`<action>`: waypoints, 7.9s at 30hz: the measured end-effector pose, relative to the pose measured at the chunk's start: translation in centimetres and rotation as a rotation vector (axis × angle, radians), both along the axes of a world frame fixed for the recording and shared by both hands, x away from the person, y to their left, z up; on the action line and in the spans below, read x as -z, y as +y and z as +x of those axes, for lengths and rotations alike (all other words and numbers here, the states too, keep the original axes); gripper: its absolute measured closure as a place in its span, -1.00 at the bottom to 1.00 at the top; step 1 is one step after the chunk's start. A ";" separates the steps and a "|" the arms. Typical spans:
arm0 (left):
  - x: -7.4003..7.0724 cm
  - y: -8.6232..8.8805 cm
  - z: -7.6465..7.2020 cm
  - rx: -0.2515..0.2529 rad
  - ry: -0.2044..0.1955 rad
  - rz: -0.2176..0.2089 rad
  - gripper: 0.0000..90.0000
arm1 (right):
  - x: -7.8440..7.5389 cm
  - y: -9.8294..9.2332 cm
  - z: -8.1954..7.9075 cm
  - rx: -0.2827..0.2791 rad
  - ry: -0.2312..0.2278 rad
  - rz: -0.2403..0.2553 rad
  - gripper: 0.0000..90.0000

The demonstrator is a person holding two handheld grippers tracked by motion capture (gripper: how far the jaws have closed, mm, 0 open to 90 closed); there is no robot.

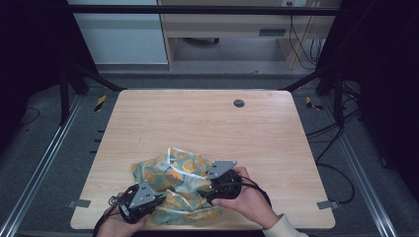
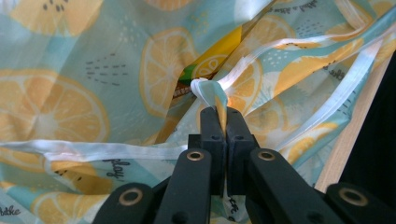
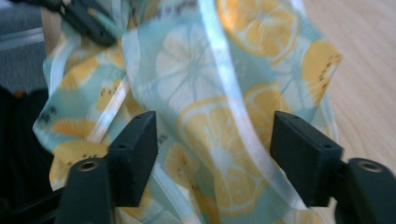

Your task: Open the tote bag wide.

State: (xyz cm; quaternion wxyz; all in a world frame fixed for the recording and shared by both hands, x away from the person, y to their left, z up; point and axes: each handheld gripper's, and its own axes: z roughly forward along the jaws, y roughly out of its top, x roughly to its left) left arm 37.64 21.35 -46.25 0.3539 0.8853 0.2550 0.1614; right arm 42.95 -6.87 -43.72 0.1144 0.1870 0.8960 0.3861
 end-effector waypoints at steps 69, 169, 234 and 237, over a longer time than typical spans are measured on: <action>0.3 0.6 0.3 -0.056 -0.017 0.097 0.99 | 1.0 -0.5 16.0 0.254 0.104 0.019 1.00; 0.7 0.8 4.0 -0.194 -0.040 0.076 0.81 | 4.5 -0.7 3.2 0.015 0.079 -0.035 1.00; -1.1 3.8 2.5 -0.272 -0.128 -0.009 0.09 | 1.9 -8.9 -0.3 0.159 0.000 0.022 -0.27; -1.7 3.8 2.3 -0.277 -0.138 -0.088 -0.12 | 1.2 -9.5 -0.5 0.191 -0.019 0.077 -0.51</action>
